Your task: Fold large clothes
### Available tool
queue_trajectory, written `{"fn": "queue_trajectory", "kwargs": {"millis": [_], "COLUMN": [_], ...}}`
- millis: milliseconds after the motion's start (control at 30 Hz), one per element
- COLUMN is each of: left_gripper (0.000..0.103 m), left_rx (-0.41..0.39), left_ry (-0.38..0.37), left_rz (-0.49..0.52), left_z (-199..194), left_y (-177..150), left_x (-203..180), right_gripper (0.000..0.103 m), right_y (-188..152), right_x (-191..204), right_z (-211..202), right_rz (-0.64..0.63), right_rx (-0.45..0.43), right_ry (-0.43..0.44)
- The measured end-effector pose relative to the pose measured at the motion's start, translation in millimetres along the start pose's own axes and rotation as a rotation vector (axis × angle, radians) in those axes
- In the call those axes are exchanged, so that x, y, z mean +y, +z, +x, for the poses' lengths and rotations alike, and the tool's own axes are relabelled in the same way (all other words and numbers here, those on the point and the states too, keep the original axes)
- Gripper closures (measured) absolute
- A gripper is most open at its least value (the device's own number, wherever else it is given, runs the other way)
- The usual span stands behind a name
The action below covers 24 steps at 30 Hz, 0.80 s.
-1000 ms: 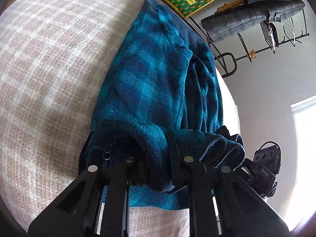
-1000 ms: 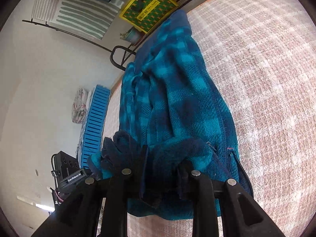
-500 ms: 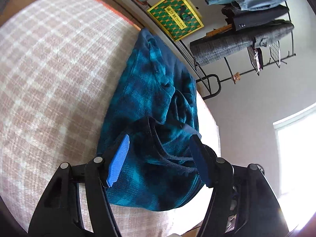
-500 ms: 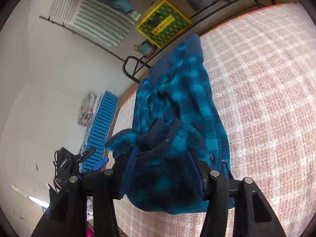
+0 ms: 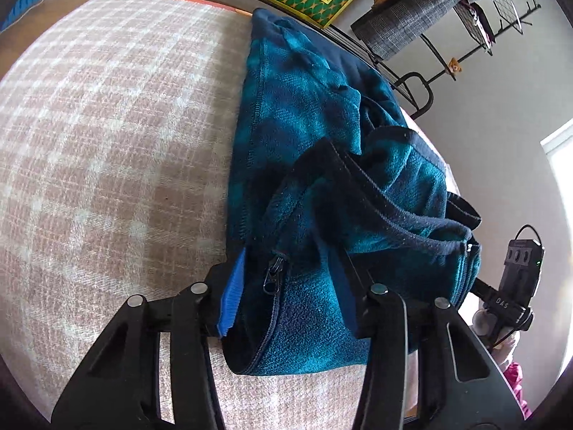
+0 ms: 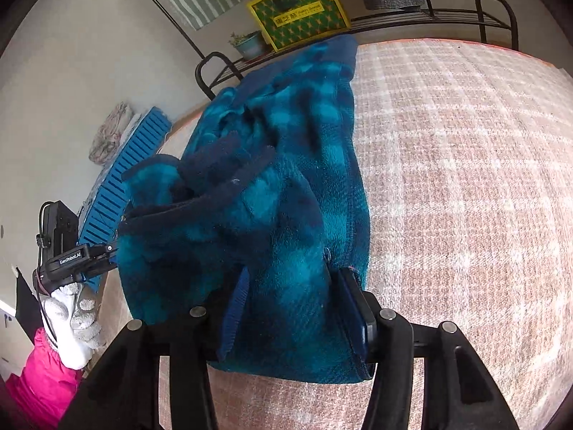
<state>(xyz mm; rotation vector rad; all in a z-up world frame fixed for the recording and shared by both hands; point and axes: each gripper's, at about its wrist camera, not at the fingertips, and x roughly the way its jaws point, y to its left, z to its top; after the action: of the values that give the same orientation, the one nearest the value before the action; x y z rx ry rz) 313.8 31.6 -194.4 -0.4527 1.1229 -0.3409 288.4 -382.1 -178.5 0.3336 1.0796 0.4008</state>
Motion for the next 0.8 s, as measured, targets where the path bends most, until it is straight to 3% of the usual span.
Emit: {"fn": "queue_trajectory", "kwargs": {"millis": [33, 67, 133, 233, 300, 400, 467, 533, 633, 733, 800], "left_gripper": [0.078, 0.085, 0.089, 0.09, 0.09, 0.089, 0.085, 0.084, 0.083, 0.083, 0.083], "left_rx": [0.002, 0.008, 0.001, -0.036, -0.044, 0.006, -0.018, -0.036, -0.099, -0.156, -0.151], "left_ry": [0.005, -0.012, -0.022, -0.017, 0.051, 0.054, 0.063, 0.065, 0.07, 0.078, 0.062], "left_rz": [0.004, -0.002, -0.014, -0.053, -0.048, -0.13, -0.107, -0.09, -0.049, 0.066, 0.11], "left_z": [0.6, 0.9, -3.6, -19.7, -14.4, 9.4, 7.2, -2.1, -21.0, -35.4, -33.2], "left_y": [-0.4, -1.1, -2.2, -1.0, 2.9, 0.4, 1.2, 3.2, 3.6, 0.3, 1.6], "left_x": [-0.6, -0.1, -0.3, 0.8, 8.2, 27.0, 21.1, 15.1, 2.0, -23.4, -36.0], "right_gripper": [0.066, 0.068, 0.084, 0.091, 0.092, 0.092, 0.087, 0.073, 0.071, 0.072, 0.074], "right_y": [-0.8, -1.8, -3.8, -5.3, -4.5, -3.7, -4.2, -1.8, 0.8, 0.2, 3.9], "right_x": [1.2, 3.5, 11.6, 15.7, 5.1, -12.6, -12.6, -2.2, 24.4, 48.7, 65.9], "right_z": [-0.5, -1.5, -5.8, -17.6, -22.1, -6.0, -3.4, -11.3, -35.3, -51.7, -46.3], "right_rz": [-0.004, -0.009, -0.032, 0.01, 0.072, 0.131, 0.124, 0.061, -0.089, -0.181, -0.249], "right_rx": [0.002, 0.0, -0.018, -0.027, -0.028, 0.015, 0.015, 0.004, -0.099, -0.18, -0.184], "right_ry": [0.005, -0.002, -0.02, -0.001, 0.0, -0.034, -0.032, -0.09, -0.181, -0.075, -0.063]}}
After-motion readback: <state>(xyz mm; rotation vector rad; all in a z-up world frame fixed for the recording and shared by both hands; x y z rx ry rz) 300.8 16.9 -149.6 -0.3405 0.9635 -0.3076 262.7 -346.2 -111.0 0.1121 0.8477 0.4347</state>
